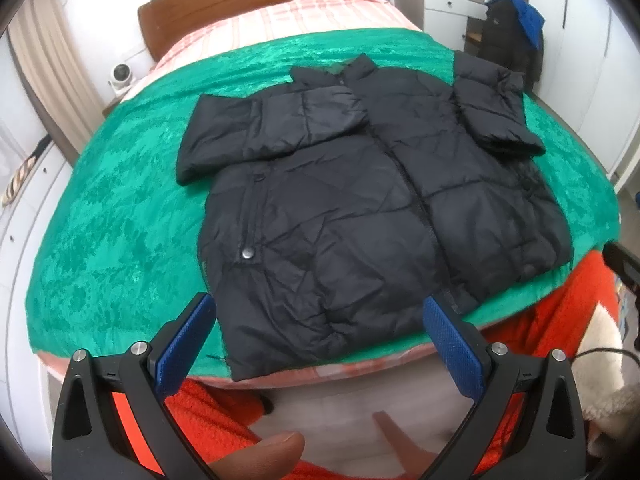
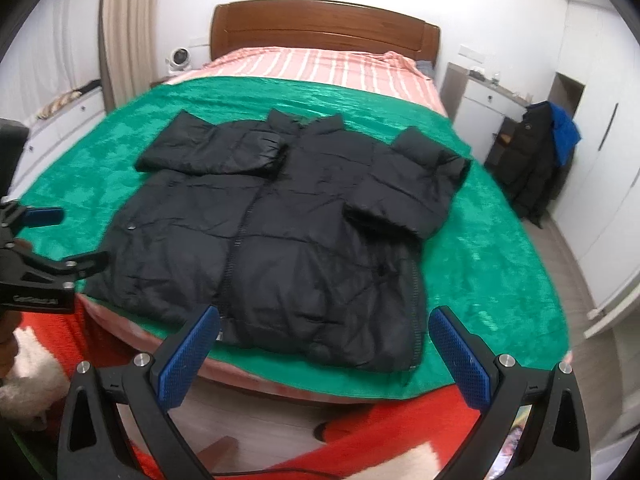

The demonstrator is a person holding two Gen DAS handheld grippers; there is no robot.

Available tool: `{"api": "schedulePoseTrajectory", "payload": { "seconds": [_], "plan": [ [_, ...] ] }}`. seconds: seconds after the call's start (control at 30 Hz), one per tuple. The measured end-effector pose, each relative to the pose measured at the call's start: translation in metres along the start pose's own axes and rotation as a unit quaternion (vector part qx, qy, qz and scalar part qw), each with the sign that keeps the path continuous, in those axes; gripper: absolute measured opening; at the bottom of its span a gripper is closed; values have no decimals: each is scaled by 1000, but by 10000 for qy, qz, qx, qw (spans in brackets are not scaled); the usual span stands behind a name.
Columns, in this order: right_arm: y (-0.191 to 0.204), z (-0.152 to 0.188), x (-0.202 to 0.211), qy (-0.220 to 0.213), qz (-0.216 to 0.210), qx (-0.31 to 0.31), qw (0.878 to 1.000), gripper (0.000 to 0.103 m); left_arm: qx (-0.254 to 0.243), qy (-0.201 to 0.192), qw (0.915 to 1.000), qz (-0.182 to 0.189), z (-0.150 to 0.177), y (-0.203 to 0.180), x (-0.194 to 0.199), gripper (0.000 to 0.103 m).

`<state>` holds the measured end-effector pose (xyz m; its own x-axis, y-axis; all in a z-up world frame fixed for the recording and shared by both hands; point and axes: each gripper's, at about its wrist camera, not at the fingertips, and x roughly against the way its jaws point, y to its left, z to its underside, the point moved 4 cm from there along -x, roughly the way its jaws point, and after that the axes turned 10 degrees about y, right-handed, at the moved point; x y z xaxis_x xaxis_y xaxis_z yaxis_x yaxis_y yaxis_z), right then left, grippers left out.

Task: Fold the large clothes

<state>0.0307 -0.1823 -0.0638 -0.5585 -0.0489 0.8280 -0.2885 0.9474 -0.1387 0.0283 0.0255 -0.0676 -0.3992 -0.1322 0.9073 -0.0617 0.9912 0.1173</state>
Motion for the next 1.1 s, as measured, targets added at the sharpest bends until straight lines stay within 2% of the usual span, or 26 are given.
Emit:
{"api": "schedulePoseTrajectory", "payload": {
  "seconds": [0.13,0.37,0.53,1.1],
  "plan": [
    [-6,1,-3,86,296,-6,9995,103,1,7,10000,14,0,0,-1,103],
    [-13,8,-17,388,563,-17,9977,103,-24,70,10000,-11,1,-1,-4,103],
    [-17,13,-26,633,499,-119,9967,103,-23,78,10000,-41,3,-1,-6,103],
    [-15,19,-34,785,438,-168,9958,103,-47,196,9998,-34,8,-2,-14,103]
  ]
}}
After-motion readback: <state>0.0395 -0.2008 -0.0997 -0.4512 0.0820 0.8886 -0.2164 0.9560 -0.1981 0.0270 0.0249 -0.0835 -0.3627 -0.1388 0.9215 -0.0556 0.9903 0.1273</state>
